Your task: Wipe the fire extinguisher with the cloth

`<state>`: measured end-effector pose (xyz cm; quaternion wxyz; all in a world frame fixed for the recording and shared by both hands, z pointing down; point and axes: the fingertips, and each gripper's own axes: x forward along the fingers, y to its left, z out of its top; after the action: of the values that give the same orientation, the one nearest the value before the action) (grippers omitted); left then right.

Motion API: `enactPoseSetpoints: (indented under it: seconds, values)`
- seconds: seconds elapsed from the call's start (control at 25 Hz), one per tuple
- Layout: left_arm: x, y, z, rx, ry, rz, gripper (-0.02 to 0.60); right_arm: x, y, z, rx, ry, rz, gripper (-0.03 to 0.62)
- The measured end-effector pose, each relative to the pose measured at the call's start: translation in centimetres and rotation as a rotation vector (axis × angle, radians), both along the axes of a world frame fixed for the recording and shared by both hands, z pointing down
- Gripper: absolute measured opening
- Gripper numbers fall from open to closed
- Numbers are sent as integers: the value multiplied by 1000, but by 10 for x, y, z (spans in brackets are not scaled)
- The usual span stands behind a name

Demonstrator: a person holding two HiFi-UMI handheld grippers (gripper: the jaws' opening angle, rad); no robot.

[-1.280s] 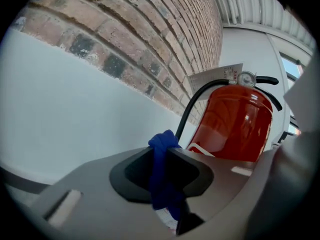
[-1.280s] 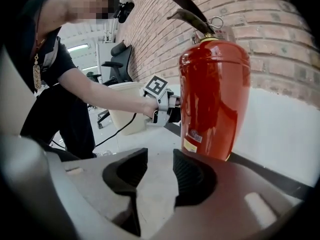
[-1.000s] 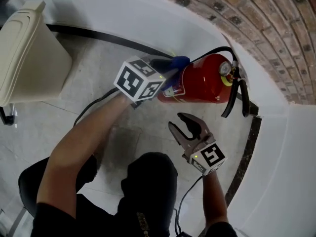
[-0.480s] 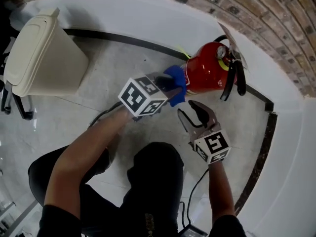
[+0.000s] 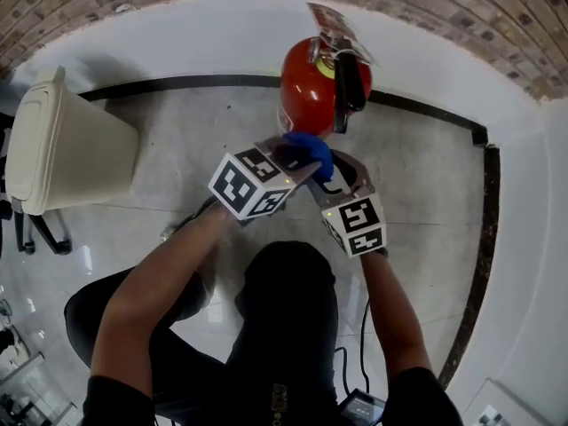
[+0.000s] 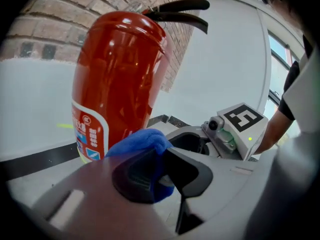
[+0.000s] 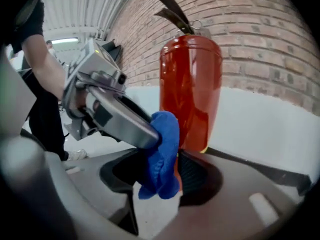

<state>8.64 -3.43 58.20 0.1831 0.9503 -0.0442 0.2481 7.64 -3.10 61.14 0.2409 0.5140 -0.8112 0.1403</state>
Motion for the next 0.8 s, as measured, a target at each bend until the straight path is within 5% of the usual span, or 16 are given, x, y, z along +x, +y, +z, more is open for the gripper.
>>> enactPoseSetpoints:
  seconds: [0.12, 0.44, 0.6, 0.8]
  values:
    - [6, 1, 2, 30, -24, -33, 75, 16, -7, 6, -15, -30, 87, 62]
    - [8, 6, 10, 108, -137, -51, 87, 63, -29, -4, 40, -161, 259, 44]
    - [-1, 4, 14, 110, -182, -74, 9, 88, -36, -5, 60, -220, 352, 43]
    - [-11, -2, 23, 88, -218, -96, 8, 114, -63, -9, 87, -253, 403, 43]
